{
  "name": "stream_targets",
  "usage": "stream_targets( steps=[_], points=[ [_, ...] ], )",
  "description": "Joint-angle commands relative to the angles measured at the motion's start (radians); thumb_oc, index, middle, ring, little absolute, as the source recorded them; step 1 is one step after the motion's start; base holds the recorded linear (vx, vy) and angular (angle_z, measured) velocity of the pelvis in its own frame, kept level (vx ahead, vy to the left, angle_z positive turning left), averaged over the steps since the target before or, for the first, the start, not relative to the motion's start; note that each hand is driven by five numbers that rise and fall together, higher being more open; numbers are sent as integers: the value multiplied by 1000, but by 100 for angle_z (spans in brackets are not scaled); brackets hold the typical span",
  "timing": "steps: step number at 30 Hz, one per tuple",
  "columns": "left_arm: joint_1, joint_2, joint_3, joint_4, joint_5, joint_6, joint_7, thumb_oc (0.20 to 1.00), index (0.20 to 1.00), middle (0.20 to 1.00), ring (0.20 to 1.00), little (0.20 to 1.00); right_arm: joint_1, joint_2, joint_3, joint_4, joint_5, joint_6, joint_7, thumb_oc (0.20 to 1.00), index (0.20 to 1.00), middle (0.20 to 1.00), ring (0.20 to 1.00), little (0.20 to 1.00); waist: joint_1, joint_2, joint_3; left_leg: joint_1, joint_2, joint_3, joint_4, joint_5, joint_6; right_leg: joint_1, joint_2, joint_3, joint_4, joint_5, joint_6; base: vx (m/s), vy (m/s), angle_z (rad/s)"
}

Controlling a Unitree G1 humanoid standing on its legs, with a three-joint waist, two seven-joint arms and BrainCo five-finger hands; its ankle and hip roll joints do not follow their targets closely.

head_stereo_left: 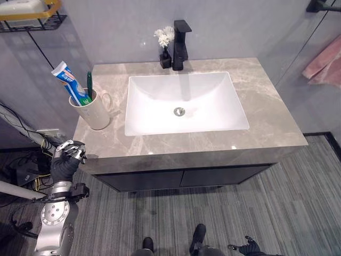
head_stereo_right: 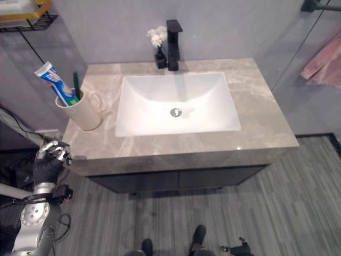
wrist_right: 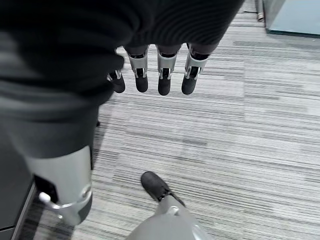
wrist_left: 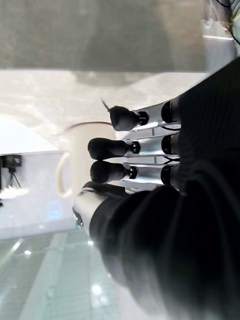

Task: Put brush and paste in cup on sink, flatten towel.

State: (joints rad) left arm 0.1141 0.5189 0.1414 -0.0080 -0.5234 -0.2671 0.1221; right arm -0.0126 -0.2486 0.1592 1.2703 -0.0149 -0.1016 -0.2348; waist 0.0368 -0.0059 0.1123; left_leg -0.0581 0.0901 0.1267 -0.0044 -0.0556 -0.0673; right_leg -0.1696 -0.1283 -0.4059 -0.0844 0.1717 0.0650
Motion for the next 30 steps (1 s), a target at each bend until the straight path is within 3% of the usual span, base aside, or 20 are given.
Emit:
stream_targets(
  steps=[1, 7, 18, 24, 30],
  points=[
    [-56, 88, 22, -2, -35, -29, 5, 200, 200, 200, 200, 200, -47, -10, -3, -12, 10, 10, 2, 1000, 1000, 1000, 1000, 1000, -10, -18, 21, -99, 33, -55, -83, 173, -18, 112, -118, 59, 59, -48, 141, 16, 0, -8],
    [-127, 141, 12, 37, -66, -29, 23, 200, 200, 200, 200, 200, -56, -16, 6, -33, 20, 13, 2, 1000, 1000, 1000, 1000, 1000, -25, -18, 59, -128, 30, -55, -83, 178, -13, 69, -118, 68, 82, -44, 142, 21, 3, -7],
    [-254, 248, 15, 157, -56, -33, 79, 200, 200, 200, 200, 200, -65, -8, 33, -68, 39, 5, 4, 1000, 1000, 1000, 1000, 1000, -42, -35, 67, -158, 18, -56, -83, 170, -7, 37, -131, 73, 91, -25, 154, 29, 8, -1],
    [-351, 251, -31, 215, -137, -39, 104, 200, 200, 200, 200, 200, -83, -4, 57, -80, 41, 8, -2, 1000, 1000, 1000, 1000, 1000, -54, -39, 74, -171, 11, -55, -83, 167, -4, 22, -133, 79, 91, -11, 157, 0, 0, 0],
    [-432, 278, -52, 274, -128, -40, 129, 200, 200, 200, 200, 200, -86, -4, 65, -88, 47, 9, -4, 1000, 1000, 1000, 1000, 1000, -65, -46, 81, -179, 11, -54, -83, 167, -3, 13, -132, 86, 87, -4, 161, -2, 6, -3]
  ],
)
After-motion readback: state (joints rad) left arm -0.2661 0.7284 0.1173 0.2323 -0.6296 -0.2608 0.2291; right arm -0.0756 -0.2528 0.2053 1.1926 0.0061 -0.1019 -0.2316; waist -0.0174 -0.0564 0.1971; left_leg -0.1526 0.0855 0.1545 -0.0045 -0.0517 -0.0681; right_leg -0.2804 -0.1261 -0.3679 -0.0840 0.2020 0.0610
